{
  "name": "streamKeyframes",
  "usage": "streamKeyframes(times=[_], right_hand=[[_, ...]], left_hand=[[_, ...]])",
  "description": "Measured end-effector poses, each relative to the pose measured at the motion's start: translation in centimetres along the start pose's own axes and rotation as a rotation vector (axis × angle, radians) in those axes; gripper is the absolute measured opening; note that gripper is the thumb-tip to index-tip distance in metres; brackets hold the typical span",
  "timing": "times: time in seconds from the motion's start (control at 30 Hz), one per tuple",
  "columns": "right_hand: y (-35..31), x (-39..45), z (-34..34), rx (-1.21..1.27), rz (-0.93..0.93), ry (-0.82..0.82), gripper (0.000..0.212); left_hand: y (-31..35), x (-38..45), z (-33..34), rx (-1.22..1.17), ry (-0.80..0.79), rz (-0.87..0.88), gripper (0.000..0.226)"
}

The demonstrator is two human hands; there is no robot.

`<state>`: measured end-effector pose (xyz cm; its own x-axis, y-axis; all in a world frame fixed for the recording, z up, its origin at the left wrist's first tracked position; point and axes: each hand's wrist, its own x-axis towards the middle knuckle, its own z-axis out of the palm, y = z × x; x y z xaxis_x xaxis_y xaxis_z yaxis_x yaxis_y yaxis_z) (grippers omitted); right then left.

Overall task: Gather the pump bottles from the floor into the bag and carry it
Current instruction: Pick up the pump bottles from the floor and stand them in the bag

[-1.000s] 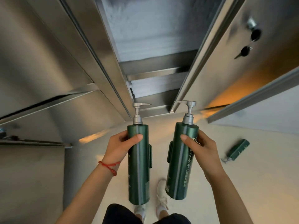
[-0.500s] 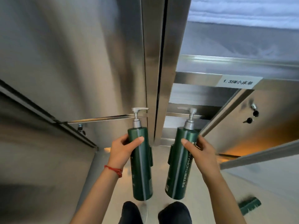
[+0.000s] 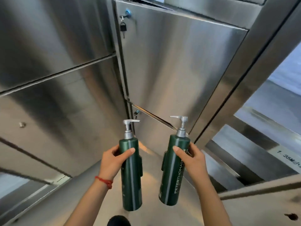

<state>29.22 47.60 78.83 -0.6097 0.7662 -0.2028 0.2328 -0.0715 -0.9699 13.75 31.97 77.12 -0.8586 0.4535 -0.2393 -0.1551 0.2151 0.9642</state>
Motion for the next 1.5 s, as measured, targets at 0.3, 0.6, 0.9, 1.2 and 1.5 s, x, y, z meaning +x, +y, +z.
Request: streamKeyframes(times=[0.3,0.6,0.9,1.2,1.5], right_hand=[[-2.3,-3.0,10.9,-0.072,-0.099,-0.498,0.022],[-3.0,-12.9,22.6,-0.094,-0.169,-0.858,0.019],[-1.6,-29.1,30.7,-0.157,-0.228,-1.159,0.024],[0.8,-42.1,36.7,-0.212,-0.285,-1.299,0.028],[1.4,-48.4,45.6,-0.263,-0.355,-1.4,0.026]], left_hand=[[-2.2,-8.7,-12.0,-0.089,0.442,-0.05,0.014],[-4.8,-20.3,-22.5,-0.193,0.767,-0.036,0.016],[-8.7,-36.7,-31.7,-0.208,1.045,-0.022,0.013],[-13.1,-48.9,-39.6,-0.247,1.226,-0.062,0.026],[-15.4,-52.4,-48.2,-0.291,1.326,-0.076,0.027]])
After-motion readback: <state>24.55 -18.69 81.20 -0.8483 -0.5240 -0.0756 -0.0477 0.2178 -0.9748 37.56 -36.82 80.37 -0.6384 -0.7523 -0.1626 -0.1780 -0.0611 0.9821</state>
